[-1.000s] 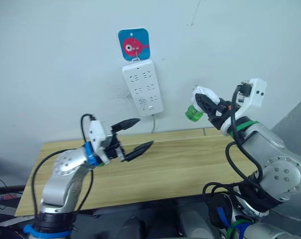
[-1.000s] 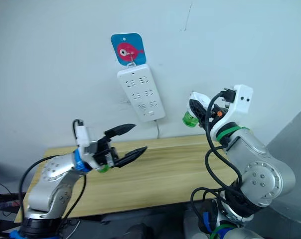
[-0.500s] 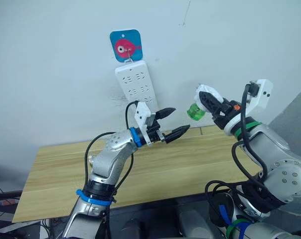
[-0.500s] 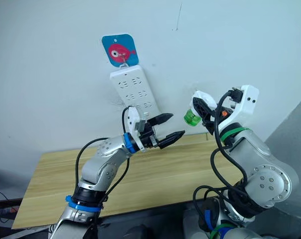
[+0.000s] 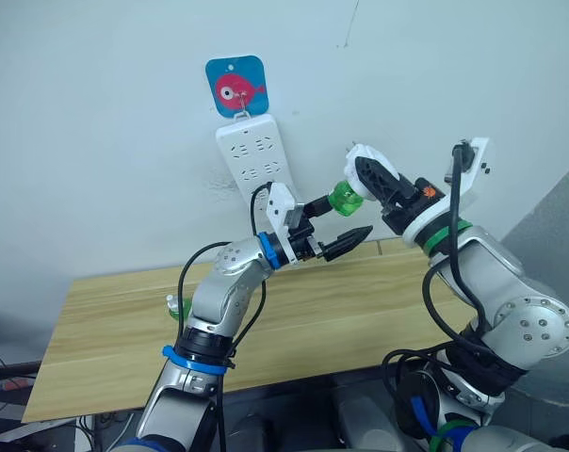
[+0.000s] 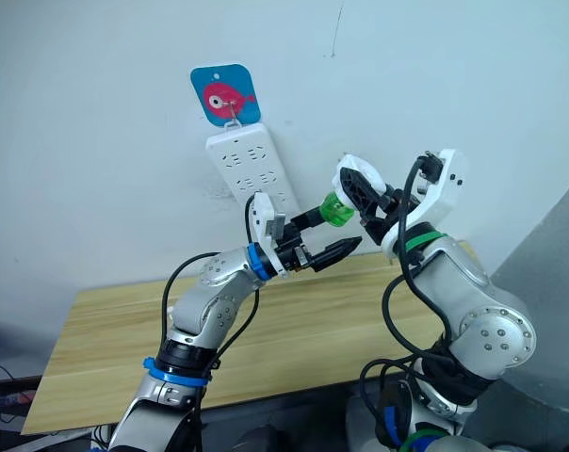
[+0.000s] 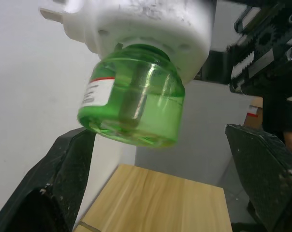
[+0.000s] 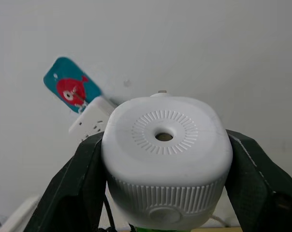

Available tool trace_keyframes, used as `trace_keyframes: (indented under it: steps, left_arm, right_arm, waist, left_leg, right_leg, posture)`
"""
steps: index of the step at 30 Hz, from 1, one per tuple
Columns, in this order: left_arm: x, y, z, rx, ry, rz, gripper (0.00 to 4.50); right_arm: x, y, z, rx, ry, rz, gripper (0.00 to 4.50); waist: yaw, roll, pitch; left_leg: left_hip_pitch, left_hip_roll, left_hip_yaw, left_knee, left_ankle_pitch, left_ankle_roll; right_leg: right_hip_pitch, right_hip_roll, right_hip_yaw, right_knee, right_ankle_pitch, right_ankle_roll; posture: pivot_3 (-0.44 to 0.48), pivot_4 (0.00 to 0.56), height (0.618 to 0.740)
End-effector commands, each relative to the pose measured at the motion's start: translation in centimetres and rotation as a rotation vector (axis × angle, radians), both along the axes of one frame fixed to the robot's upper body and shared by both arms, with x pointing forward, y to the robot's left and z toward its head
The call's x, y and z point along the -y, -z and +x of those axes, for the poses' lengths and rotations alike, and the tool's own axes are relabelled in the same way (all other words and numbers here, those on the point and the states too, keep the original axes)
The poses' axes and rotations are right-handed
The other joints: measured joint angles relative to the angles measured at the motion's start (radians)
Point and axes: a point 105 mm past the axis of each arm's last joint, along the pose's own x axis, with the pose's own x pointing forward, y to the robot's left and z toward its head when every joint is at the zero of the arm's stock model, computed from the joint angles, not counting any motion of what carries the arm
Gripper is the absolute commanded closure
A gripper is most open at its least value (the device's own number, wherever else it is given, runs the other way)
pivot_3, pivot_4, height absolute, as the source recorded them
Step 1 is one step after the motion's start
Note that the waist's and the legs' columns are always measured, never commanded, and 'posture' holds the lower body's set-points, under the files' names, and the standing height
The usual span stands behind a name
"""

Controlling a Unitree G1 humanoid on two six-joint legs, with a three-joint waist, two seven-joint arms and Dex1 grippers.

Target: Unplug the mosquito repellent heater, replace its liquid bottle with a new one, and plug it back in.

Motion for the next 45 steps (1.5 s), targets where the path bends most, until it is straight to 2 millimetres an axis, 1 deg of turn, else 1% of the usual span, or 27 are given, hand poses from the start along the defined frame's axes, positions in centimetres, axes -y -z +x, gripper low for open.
trace_keyframes:
  steps: [1,4,6,8,10,11,12,15,19,22,24,31,33,34,38,45]
  left_arm:
    - [-2.8,-0.8,0.2,0.046,-0.088,-0.006,0.00]
    - [-4.1,0.1,-0.2,0.034,-0.112,0.027,0.00]
    - [-5.1,1.0,-1.2,0.017,-0.106,0.058,0.00]
    - [-5.6,1.5,-1.9,0.001,-0.105,0.076,0.00]
    - [-6.1,2.1,-2.5,0.002,-0.099,0.112,0.00]
    - [-6.3,2.4,-2.8,0.006,-0.097,0.127,0.00]
    - [-6.4,2.4,-2.9,0.012,-0.093,0.135,0.00]
    - [-6.6,2.3,-3.1,0.023,-0.085,0.146,0.00]
    - [-6.6,2.2,-3.6,0.028,-0.072,0.158,0.00]
    - [-6.4,2.4,-3.7,0.021,-0.080,0.165,0.00]
    - [-6.0,2.1,-3.5,0.016,-0.088,0.149,0.00]
    - [-4.1,1.0,-3.3,0.029,-0.041,0.114,0.00]
    - [-3.9,0.9,-3.1,0.035,-0.039,0.109,0.00]
    - [-3.8,0.8,-2.9,0.040,-0.041,0.105,0.00]
    - [-3.9,0.4,-2.4,0.051,-0.054,0.085,0.00]
    - [-3.2,0.8,-2.3,0.049,-0.037,0.063,0.00]
  right_arm:
    - [-1.8,-0.7,-1.0,-0.014,-0.092,0.223,1.55]
    - [-1.5,-0.5,-1.1,-0.025,-0.107,0.227,1.55]
    - [-1.2,0.6,-1.3,0.005,-0.159,0.129,1.55]
    - [-0.9,1.8,-1.4,0.008,-0.198,0.052,1.55]
    - [0.1,3.5,-0.3,-0.026,-0.215,0.016,1.55]
    - [0.4,4.0,0.0,-0.034,-0.223,0.003,1.55]
    - [0.6,4.1,0.3,-0.036,-0.232,0.004,1.55]
    - [0.7,3.8,0.8,-0.029,-0.268,0.028,1.55]
    - [0.4,3.3,1.0,-0.035,-0.305,0.077,1.55]
    - [0.2,3.2,1.1,-0.062,-0.304,0.145,1.55]
    - [-0.1,3.0,0.9,-0.073,-0.314,0.176,1.55]
    - [-0.9,2.6,0.5,-0.101,-0.323,0.230,1.55]
    - [-1.1,2.6,0.4,-0.107,-0.324,0.233,1.55]
    - [-1.2,2.5,0.4,-0.111,-0.324,0.236,1.55]
    - [-1.3,2.4,0.4,-0.122,-0.315,0.251,1.55]
    - [-1.5,2.4,0.4,-0.133,-0.305,0.263,1.55]
  waist:
    - [-0.002,0.000,0.000]
    - [-0.007,0.001,0.001]
    - [-0.006,0.002,0.001]
    - [-0.004,0.002,0.002]
    - [0.000,0.001,0.003]
    - [0.001,0.001,0.004]
    - [0.003,0.002,0.006]
    - [0.005,0.001,0.013]
    - [0.006,0.002,0.025]
    - [0.009,0.002,0.032]
    - [0.013,0.001,0.038]
    - [0.035,-0.001,0.047]
    - [0.035,-0.001,0.048]
    - [0.036,-0.001,0.048]
    - [0.035,-0.001,0.049]
    - [0.036,-0.001,0.049]
  left_leg:
    - [0.000,0.000,0.000,0.000,0.000,0.000]
    - [0.000,0.001,0.000,0.000,0.000,0.000]
    - [0.000,0.002,0.000,-0.001,0.000,0.000]
    - [0.000,0.002,0.001,-0.001,0.000,0.000]
    - [0.000,0.001,0.002,0.000,0.000,0.001]
    - [0.000,0.000,0.002,0.000,0.000,0.001]
    - [0.000,0.001,0.004,0.000,0.000,0.001]
    - [0.001,0.001,0.005,0.000,0.000,0.001]
    - [0.001,0.003,0.004,-0.001,0.000,0.001]
    - [0.000,0.003,0.003,-0.001,0.000,0.001]
    - [0.000,0.003,0.002,-0.001,0.000,0.001]
    - [-0.001,0.002,0.002,0.000,0.000,0.001]
    - [-0.001,0.002,0.002,-0.001,0.000,0.001]
    - [-0.001,0.002,0.003,-0.001,0.000,0.001]
    - [-0.001,0.002,0.003,-0.001,0.000,0.001]
    - [-0.001,0.002,0.003,-0.001,0.000,0.001]
  right_leg:
    - [0.000,0.000,0.000,0.000,0.000,0.000]
    - [0.000,0.001,0.001,0.000,0.000,0.000]
    - [0.000,0.002,0.000,-0.001,0.000,0.000]
    - [0.000,0.002,0.001,-0.002,-0.001,0.001]
    - [0.000,0.002,0.000,-0.004,-0.001,0.001]
    - [0.001,0.002,0.000,-0.004,-0.001,0.002]
    - [0.001,0.002,0.001,-0.005,-0.004,0.006]
    - [0.001,0.002,0.001,-0.004,-0.004,0.007]
    - [0.000,0.004,0.003,-0.003,-0.004,0.006]
    - [0.000,0.004,0.004,-0.003,-0.003,0.005]
    - [0.000,0.004,0.004,-0.003,-0.003,0.005]
    - [0.000,0.003,0.003,-0.003,-0.003,0.005]
    - [0.000,0.003,0.003,-0.004,-0.003,0.005]
    - [0.000,0.003,0.003,-0.004,-0.001,0.002]
    - [0.000,0.003,0.003,-0.004,-0.001,0.002]
    - [0.000,0.003,0.003,-0.005,-0.001,0.002]
  posture:
    - [-0.239,0.123,0.740]
    - [-0.240,0.127,0.740]
    - [-0.240,0.133,0.740]
    - [-0.237,0.137,0.740]
    - [-0.230,0.148,0.740]
    - [-0.225,0.152,0.740]
    - [-0.224,0.155,0.740]
    - [-0.209,0.171,0.740]
    - [-0.201,0.190,0.740]
    - [-0.196,0.197,0.740]
    - [-0.193,0.201,0.740]
    - [-0.192,0.202,0.740]
    - [-0.192,0.202,0.740]
    - [-0.192,0.202,0.740]
    - [-0.192,0.202,0.740]
    - [-0.201,0.195,0.740]
